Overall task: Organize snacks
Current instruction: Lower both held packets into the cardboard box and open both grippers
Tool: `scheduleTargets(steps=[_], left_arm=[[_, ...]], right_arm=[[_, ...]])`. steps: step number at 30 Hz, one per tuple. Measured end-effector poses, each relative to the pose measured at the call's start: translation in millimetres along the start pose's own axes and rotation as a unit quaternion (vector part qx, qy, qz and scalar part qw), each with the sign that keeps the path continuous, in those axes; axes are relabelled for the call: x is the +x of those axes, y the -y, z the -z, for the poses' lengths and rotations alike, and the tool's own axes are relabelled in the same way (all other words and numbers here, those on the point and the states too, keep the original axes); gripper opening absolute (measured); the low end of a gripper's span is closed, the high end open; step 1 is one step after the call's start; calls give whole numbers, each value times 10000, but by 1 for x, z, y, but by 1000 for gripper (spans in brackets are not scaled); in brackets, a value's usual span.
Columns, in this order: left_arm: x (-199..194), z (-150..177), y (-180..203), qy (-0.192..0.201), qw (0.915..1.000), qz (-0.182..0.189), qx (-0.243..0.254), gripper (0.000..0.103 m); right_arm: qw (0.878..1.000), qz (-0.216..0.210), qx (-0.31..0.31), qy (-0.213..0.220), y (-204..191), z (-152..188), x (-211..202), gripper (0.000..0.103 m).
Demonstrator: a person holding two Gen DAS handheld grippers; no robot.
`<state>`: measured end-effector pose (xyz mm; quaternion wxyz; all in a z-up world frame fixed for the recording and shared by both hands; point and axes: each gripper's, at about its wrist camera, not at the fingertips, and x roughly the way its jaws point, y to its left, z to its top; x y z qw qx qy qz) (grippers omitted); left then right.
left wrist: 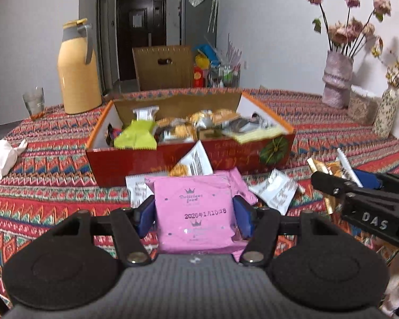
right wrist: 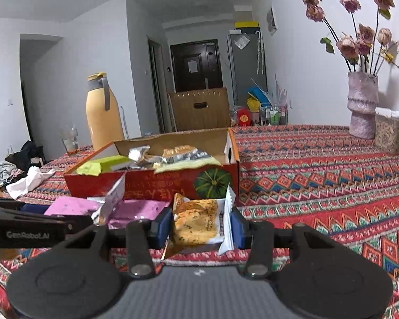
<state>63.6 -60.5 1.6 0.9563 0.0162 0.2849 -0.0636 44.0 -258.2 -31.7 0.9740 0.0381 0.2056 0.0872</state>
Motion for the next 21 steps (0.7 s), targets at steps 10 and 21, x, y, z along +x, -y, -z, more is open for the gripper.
scheduleTargets(steps=[10,21], left_arm=[[3,-38,-16,441,9990,-42,-111,62],[26,-80,-32,752,9970,-146,-144,62]], right_arm=[[9992,7,-211,350,-16,-35,17,45],[9975,28,-406,571,-26,-75,56,46]])
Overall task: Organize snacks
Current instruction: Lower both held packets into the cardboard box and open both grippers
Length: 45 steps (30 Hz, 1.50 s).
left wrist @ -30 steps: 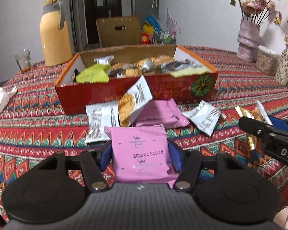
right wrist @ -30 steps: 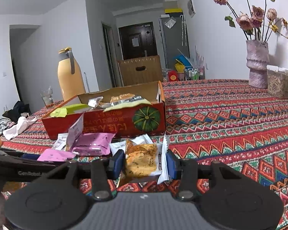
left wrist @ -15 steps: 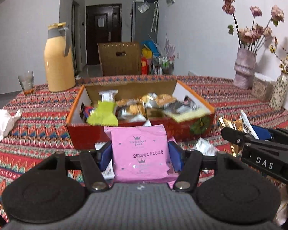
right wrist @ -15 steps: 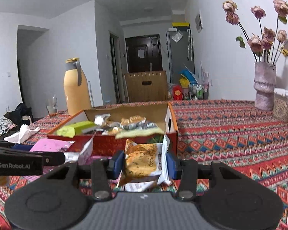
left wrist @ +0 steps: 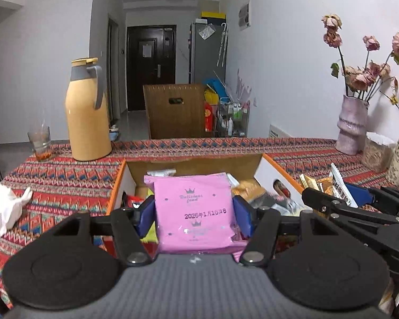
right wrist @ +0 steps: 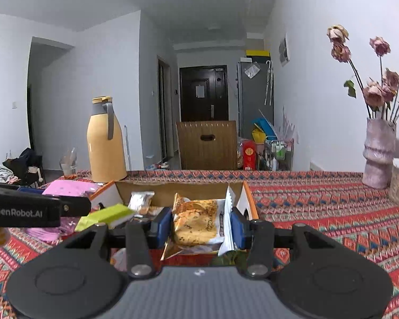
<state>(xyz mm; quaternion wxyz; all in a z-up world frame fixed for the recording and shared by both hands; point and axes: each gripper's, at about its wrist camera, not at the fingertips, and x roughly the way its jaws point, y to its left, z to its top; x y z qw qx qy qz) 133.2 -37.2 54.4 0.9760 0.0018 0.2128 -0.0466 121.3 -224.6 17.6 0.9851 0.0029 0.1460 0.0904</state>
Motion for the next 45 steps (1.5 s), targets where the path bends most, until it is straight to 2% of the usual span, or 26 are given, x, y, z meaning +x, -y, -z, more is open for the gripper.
scheduleTargets(steps=[15,22,26,32,35,37,39,41,42,45], left_arm=[[64,-30,-24,62,9991,-295,-300,62],[87,-18,-33,198,9989,-310,-283,62],[98,-13,-37,44,9990,-298,-324,62],[99,-9,-41,-3,9990,-209,-390,63],[99,-10,-46,35,9987,-183,-473,66],[97,-11,-50,74,9982,-217,-556,85],[95,-11,-51,128,9977,-284,-596,89],[93,-12,-53,137,9973,-277,-660,100],[92,-12,-53,167,9970,-321,-688,103],[90,-12,-55,187,9965,-340,-734,103]], right_arm=[[10000,-32,17,84,-9,-27,75,46],[9999,-40,59,72,-10,-14,99,46],[9999,-48,55,-110,-11,-5,109,46],[9997,-49,-24,-237,-16,1,114,49],[9995,-22,-24,-300,-16,1,116,51],[9995,14,2,-327,-15,2,117,64],[9994,74,19,-331,-13,3,116,87],[9994,120,44,-314,-12,3,115,94],[9994,132,64,-308,-10,3,114,101],[9993,135,122,-327,-8,4,115,103]])
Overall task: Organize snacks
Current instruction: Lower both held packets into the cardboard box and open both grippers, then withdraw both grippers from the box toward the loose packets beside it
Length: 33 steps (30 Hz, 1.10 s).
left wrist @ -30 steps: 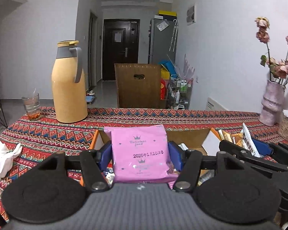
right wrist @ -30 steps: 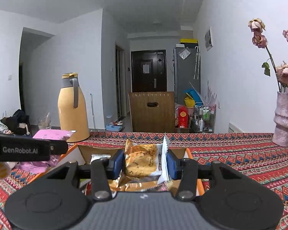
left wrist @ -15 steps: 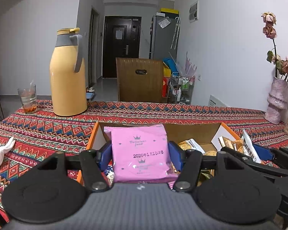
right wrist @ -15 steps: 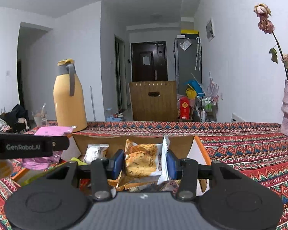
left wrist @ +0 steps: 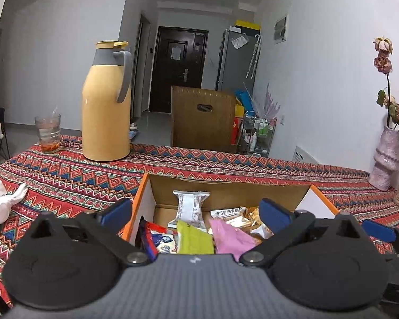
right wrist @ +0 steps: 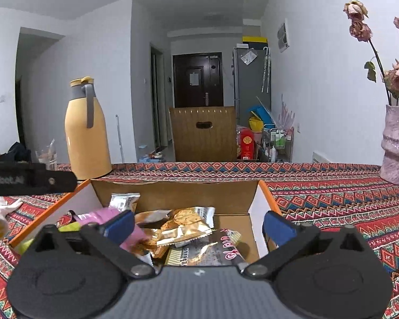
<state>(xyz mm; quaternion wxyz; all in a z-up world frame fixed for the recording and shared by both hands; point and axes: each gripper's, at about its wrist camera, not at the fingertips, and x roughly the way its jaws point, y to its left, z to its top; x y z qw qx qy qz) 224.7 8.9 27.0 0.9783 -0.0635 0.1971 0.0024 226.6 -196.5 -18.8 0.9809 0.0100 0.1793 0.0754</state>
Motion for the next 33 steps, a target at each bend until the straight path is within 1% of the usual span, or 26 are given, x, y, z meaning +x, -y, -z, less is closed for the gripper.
scheduleTargets(steps=[9,15,20,26,33], left_arm=[[-4,-1,3,7,10000,-33,-5,103],[-12,-8,5,25,9999,-78,-71,103],[-24,-13,5,65,9999,-45,-138,103],[-44,-10,3,60,9999,-4,-129,103],[-65,4,-2,-38,10000,28,-84,103]], right_arm=[[10000,36,57,26,2,-2,-1,103],[9998,28,81,182,5,-12,-14,103],[9997,58,48,247,6,-20,-26,103],[9997,104,-75,198,7,-18,-46,103],[9998,89,-168,-54,11,0,-68,103]])
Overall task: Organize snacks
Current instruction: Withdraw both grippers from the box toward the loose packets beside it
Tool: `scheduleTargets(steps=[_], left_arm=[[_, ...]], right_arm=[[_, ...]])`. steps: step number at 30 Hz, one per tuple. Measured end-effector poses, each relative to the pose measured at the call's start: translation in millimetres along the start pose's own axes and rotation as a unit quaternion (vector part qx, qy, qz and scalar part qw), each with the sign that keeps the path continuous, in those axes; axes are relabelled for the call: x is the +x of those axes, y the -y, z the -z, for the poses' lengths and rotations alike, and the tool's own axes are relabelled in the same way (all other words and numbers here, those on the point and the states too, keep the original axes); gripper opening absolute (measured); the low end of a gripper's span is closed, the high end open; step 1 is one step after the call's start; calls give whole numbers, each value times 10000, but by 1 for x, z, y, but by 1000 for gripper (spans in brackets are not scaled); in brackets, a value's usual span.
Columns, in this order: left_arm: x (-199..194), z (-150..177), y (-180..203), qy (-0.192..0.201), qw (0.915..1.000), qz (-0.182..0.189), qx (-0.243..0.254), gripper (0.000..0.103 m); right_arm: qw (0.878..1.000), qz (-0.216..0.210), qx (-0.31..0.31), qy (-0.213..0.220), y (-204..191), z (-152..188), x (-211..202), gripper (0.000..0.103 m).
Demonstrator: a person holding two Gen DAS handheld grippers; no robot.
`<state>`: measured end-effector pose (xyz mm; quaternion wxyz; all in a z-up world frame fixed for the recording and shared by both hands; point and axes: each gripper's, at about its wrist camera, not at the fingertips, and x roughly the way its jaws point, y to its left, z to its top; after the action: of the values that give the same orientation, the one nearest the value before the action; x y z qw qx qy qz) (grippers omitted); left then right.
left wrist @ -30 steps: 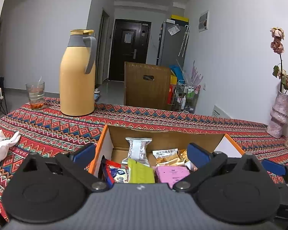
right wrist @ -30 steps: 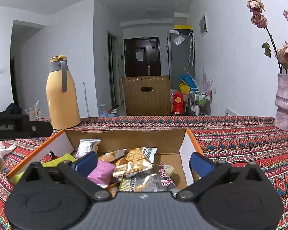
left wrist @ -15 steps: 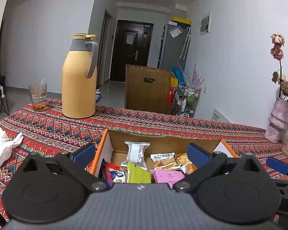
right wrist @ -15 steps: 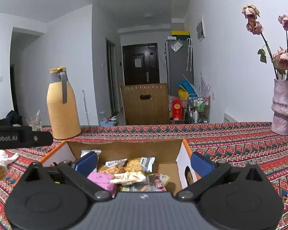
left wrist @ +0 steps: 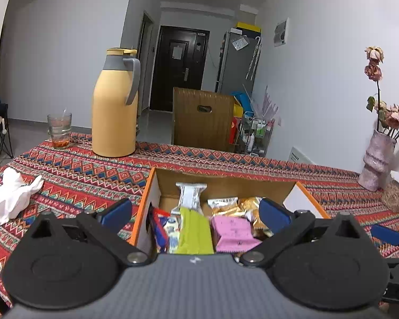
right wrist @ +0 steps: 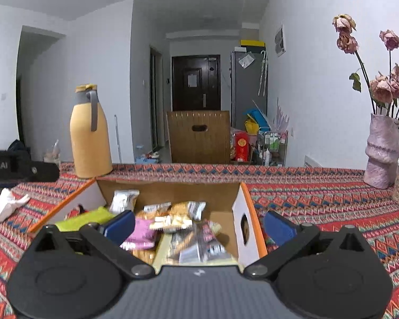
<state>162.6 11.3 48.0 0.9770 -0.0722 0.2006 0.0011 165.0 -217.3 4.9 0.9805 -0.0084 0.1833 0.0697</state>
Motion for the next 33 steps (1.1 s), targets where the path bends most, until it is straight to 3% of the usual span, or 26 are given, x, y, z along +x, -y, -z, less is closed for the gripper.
scheduleTargets(steps=[15,25,33], left_arm=[[-19,51,-22,-552,9983,-58,193,103],[-4,93,-42,-950,9952,-16,255,103],[4,99,-44,-995,9948,82,221,103]], right_arm=[[9939,-75,-311,-1055,8,66,-20,103],[9865,-48,-512,-1557,13,81,-8,103],[9809,-183,-418,-1892,16,80,19,103]])
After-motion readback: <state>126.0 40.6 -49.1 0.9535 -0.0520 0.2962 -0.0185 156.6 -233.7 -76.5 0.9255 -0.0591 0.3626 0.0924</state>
